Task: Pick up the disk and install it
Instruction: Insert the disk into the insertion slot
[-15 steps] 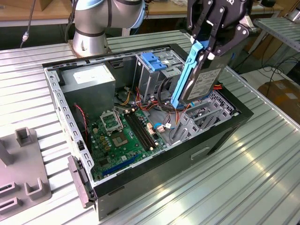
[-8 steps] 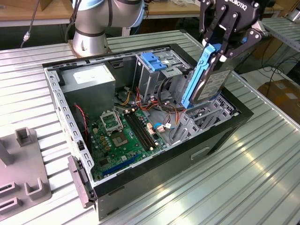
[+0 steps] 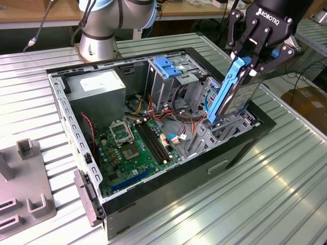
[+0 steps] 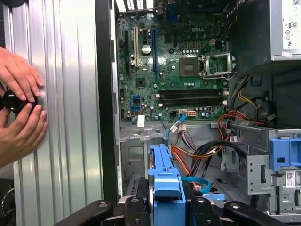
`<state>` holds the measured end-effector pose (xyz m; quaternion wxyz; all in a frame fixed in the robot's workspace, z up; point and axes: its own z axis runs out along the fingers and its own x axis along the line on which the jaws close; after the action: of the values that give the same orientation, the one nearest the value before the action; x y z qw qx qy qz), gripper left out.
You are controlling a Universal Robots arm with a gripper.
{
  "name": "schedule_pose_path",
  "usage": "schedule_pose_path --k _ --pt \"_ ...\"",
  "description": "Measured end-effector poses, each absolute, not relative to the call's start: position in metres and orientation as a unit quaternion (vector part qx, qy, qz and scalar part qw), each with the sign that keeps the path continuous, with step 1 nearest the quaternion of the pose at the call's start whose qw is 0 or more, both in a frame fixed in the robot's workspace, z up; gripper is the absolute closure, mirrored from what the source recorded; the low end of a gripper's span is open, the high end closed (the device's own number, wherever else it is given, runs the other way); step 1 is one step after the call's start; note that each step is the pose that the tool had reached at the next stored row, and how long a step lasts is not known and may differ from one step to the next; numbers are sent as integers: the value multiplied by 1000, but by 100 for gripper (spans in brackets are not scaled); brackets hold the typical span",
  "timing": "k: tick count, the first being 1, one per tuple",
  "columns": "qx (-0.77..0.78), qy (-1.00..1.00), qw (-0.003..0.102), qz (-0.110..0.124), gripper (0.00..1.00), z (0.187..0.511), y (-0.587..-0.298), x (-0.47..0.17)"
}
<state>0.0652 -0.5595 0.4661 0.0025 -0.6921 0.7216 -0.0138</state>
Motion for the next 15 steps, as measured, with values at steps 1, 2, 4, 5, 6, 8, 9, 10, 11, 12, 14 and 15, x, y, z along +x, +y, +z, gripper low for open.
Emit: schedule_pose_path --k 1,2,4,5,6,8,9,10,11,12,14,15 --pt "-692 722 3 -14 63 466 -559 65" --pt "-692 722 3 -14 63 465 -560 65" --pt "-692 722 3 -14 63 464 -560 64" --pt "-692 722 3 -14 63 463 -560 64" --pt "-692 722 3 -14 63 462 -560 63" --pt "-692 722 3 -14 63 459 -559 63" --pt "-692 722 3 -14 63 458 -559 63" --pt "-692 722 3 -14 63 457 -559 63" --pt "-692 722 3 -14 63 456 -559 63" --pt "-692 722 3 -14 63 456 -559 63" --pt "-692 722 3 -14 63 455 -559 63" --pt "-692 722 3 -14 63 455 -559 62"
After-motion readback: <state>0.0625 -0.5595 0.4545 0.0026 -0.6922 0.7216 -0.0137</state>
